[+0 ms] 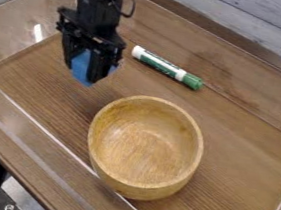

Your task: Put the blue block in the brown bowl

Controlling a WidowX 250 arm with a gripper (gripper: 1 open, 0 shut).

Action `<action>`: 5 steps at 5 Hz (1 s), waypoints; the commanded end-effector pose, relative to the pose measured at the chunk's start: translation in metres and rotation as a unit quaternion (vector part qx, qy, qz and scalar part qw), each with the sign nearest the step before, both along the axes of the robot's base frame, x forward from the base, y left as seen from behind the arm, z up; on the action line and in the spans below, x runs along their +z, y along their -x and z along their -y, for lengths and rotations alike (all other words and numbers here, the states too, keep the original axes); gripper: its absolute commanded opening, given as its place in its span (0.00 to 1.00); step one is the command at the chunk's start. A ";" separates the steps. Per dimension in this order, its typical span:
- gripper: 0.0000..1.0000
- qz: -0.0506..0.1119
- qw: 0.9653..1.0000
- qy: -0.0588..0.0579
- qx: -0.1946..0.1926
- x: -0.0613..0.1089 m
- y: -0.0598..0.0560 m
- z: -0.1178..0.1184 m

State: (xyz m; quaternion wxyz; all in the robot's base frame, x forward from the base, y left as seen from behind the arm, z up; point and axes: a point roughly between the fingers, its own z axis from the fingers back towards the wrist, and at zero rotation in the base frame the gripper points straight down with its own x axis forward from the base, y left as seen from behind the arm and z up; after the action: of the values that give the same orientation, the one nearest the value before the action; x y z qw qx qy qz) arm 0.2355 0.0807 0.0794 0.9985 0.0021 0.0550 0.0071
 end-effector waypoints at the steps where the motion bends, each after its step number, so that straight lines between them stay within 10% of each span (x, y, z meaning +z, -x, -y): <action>1: 0.00 0.027 1.000 -0.006 -0.001 0.020 0.000 0.012; 5: 0.00 0.025 1.000 0.003 0.005 0.035 0.016 0.045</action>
State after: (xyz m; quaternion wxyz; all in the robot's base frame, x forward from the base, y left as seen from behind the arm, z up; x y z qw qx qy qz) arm 0.2158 0.0351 0.1036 0.9986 -0.0055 0.0519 0.0106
